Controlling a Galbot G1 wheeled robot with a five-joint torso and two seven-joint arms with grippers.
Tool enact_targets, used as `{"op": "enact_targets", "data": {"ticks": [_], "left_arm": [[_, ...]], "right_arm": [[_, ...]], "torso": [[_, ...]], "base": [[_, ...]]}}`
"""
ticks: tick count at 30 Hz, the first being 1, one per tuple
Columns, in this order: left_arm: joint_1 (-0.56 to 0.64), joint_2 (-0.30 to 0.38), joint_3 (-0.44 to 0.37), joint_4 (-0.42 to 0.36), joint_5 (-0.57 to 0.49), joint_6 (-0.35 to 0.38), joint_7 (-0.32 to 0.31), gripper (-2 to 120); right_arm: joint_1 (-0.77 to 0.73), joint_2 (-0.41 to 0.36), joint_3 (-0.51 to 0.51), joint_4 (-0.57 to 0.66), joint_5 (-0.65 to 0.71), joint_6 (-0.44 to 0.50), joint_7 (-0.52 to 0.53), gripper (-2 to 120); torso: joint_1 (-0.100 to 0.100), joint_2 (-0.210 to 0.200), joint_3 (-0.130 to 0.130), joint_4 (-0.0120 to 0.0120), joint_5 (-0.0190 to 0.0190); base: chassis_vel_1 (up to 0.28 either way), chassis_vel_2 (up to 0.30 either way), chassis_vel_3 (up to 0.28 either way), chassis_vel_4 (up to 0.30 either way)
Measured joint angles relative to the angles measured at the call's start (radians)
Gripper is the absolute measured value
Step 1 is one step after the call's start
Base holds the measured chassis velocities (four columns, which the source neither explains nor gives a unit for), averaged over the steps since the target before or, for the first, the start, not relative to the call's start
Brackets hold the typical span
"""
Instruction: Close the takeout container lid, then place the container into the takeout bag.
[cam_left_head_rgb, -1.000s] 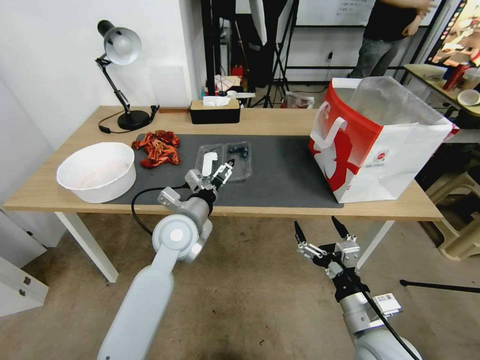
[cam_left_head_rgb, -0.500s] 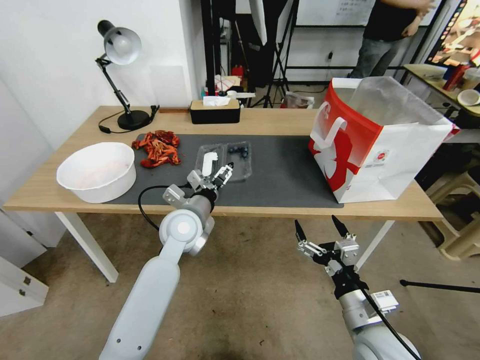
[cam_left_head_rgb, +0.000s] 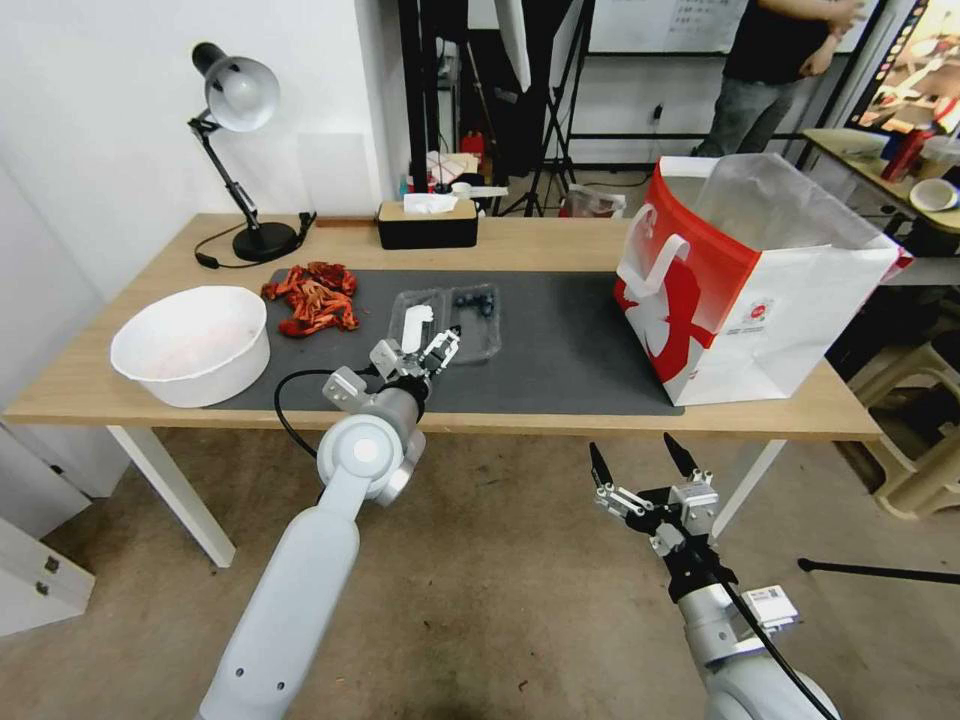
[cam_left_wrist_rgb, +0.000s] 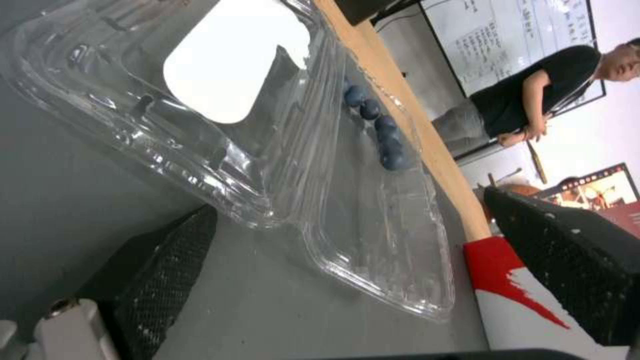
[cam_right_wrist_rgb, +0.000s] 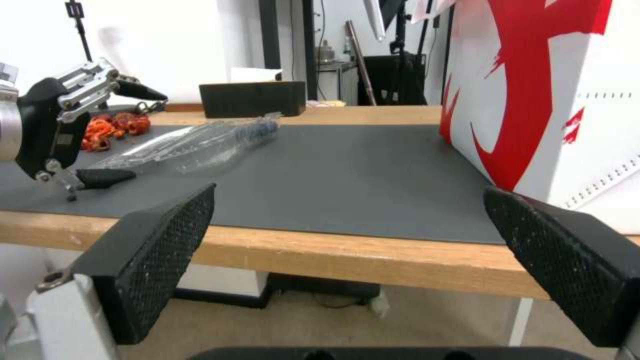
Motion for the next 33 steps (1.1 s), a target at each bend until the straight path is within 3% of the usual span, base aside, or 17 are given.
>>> {"op": "enact_targets", "data": {"ticks": [5, 13, 21, 29, 33], "left_arm": [[0.004, -0.002, -0.01, 0.004, -0.005, -0.035, 0.025, 100], [0.013, -0.004, -0.015, -0.04, -0.038, -0.107, 0.136, 100], [0.007, -0.005, -0.011, -0.044, -0.018, -0.129, 0.241, 100], [-0.037, 0.012, 0.039, -0.033, -0.012, -0.081, 0.353, 100], [-0.086, 0.011, 0.086, 0.005, -0.031, -0.04, 0.343, 100]], "right_arm": [[-0.007, 0.0, 0.002, -0.001, -0.005, 0.003, -0.001, 100], [-0.016, 0.005, 0.002, -0.004, -0.019, 0.008, -0.002, 100], [-0.024, 0.012, 0.002, -0.008, -0.031, 0.014, -0.004, 100], [-0.025, 0.015, 0.006, -0.002, -0.034, 0.015, -0.006, 100], [-0.031, 0.018, 0.01, 0.005, -0.032, 0.015, -0.01, 100]], "torso": [[0.0, 0.0, 0.0, 0.0006, -0.0001], [0.0, -0.001, 0.0, 0.0008, 0.0], [0.0, -0.001, 0.0, 0.0006, 0.0], [0.0, 0.0, 0.0, 0.0006, 0.0001], [0.0, 0.0, 0.0, 0.0001, 0.0]], "base": [[0.0, 0.0, 0.0, 0.0], [0.0, 0.0, 0.0, 0.0], [0.0, 0.0, 0.0, 0.0], [0.0, 0.0, 0.0, 0.0], [0.0, 0.0, 0.0, 0.0]]}}
